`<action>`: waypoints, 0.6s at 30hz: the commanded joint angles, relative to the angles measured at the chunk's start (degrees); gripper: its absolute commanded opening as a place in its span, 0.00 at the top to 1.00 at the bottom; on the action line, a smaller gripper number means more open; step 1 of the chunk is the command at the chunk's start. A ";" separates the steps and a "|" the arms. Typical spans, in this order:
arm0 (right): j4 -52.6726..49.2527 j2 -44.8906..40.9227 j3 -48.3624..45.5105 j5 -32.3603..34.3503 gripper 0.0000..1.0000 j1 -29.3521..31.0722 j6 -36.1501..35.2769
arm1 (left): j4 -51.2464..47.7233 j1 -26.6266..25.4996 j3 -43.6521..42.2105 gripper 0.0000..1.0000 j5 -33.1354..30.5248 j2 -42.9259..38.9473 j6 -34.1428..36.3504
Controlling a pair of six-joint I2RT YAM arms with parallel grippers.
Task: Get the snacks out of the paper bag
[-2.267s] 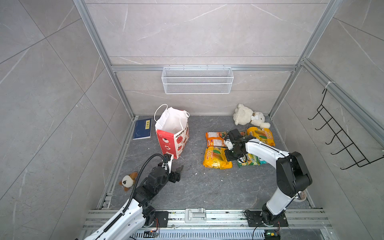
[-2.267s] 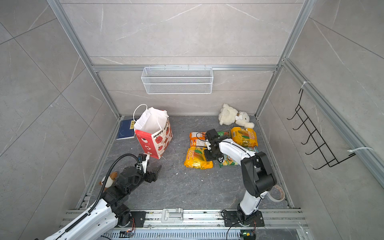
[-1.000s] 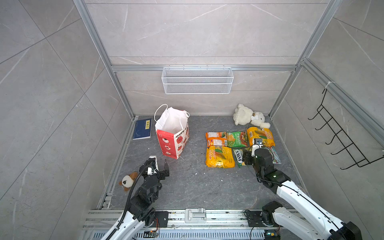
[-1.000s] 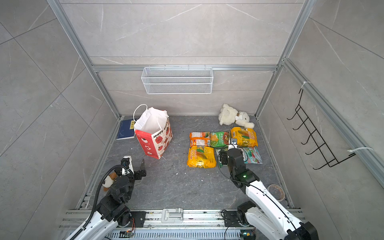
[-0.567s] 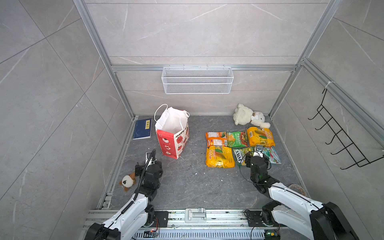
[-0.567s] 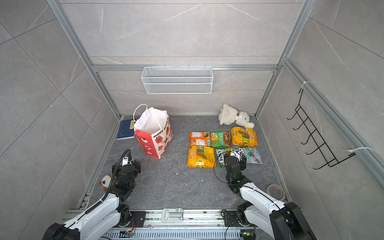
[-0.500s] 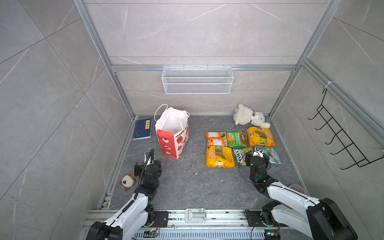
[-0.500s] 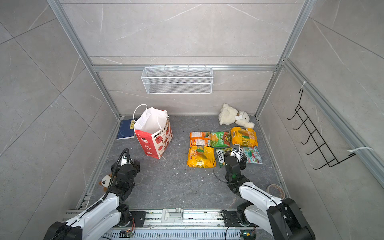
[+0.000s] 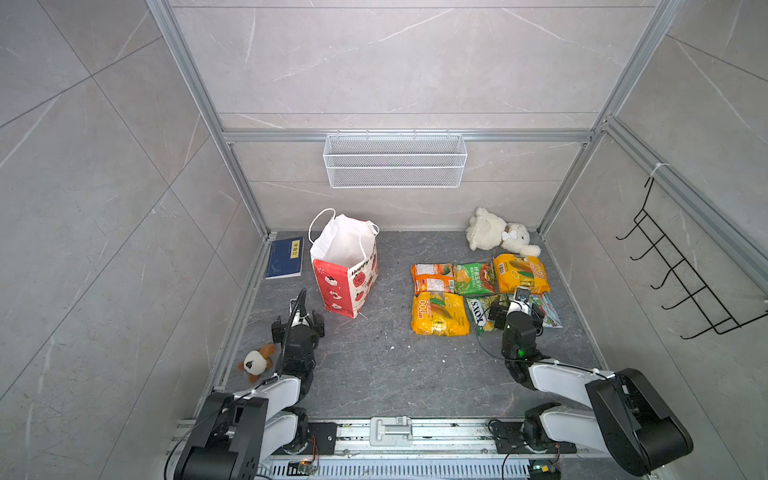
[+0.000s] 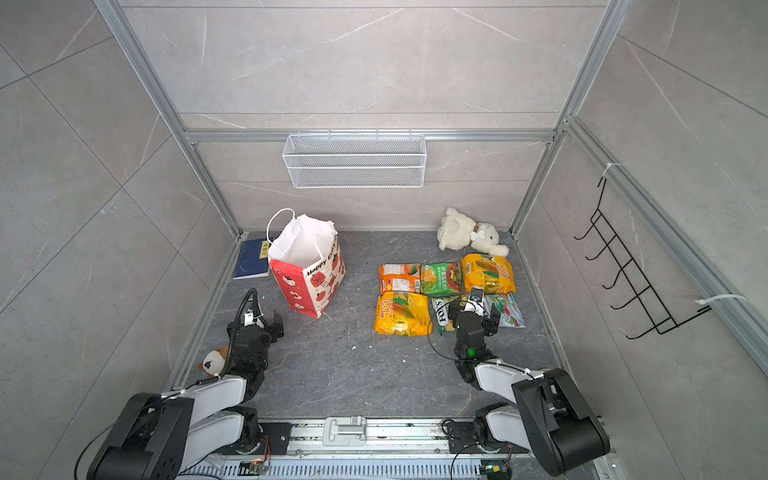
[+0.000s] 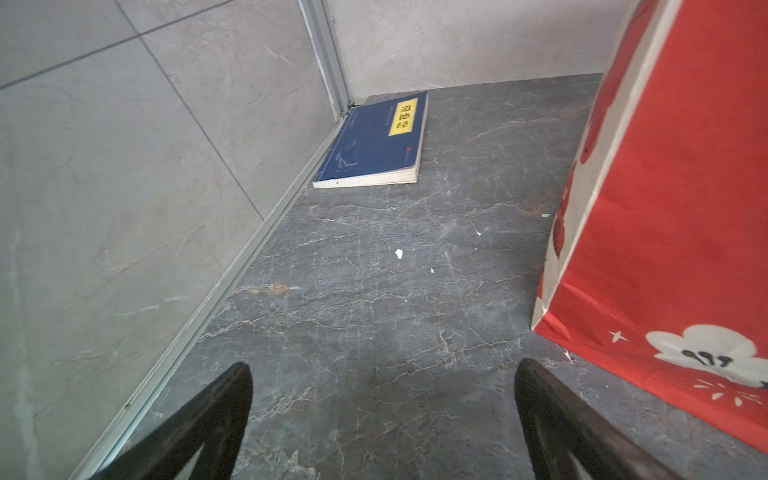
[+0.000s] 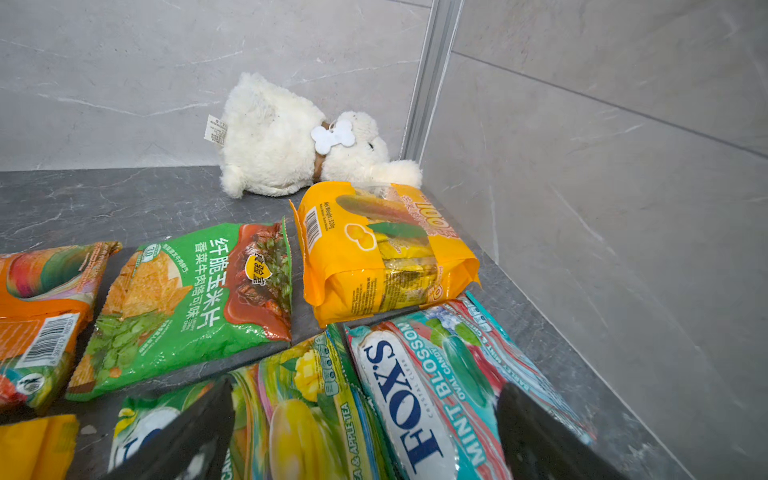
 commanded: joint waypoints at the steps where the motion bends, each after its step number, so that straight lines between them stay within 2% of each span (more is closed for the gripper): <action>1: 5.27 3.11 0.70 -7.22 0.01 -2.96 1.67 | 13.18 1.74 1.99 0.00 7.19 5.23 1.33; 3: 8.22 6.14 0.38 -9.20 0.01 -5.28 3.28 | 16.60 2.20 2.51 0.00 8.70 10.04 1.27; 5: 5.95 6.13 1.22 -15.37 0.01 -6.66 2.77 | 22.75 2.73 2.38 0.00 10.98 16.73 1.88; 6: 5.61 6.60 1.74 -16.44 0.01 -6.91 2.33 | 27.16 2.78 2.26 0.00 11.51 20.13 2.57; 8: 8.11 7.24 0.87 -17.27 0.01 -6.92 1.93 | 30.43 2.74 1.11 0.00 13.53 21.18 3.08; 10: 11.13 8.35 -0.70 -22.18 0.01 -6.92 0.03 | 27.10 2.79 0.60 0.00 19.51 19.02 5.14; 12: 22.63 14.84 -2.27 -27.05 0.01 -6.91 -2.65 | 28.51 2.82 0.44 0.00 19.48 19.78 5.22; 13: 24.10 15.09 -2.51 -28.16 0.01 -6.92 -2.95 | 29.05 2.85 0.48 0.00 19.20 20.16 5.23; 15: 13.35 10.79 -0.71 -26.38 0.01 -7.01 -1.66 | 26.26 2.83 1.61 0.00 17.91 19.29 4.75; 16: 12.73 11.75 0.29 -24.86 0.01 -7.04 -1.02 | 22.88 3.02 3.02 0.00 16.82 18.38 4.18; 17: 13.03 13.42 1.84 -21.52 0.01 -7.11 -0.02 | 17.42 4.31 5.46 0.00 17.39 17.31 2.69; 18: 8.86 13.60 4.17 -20.53 0.01 -7.67 1.12 | 9.20 6.21 8.50 0.00 17.95 16.15 0.81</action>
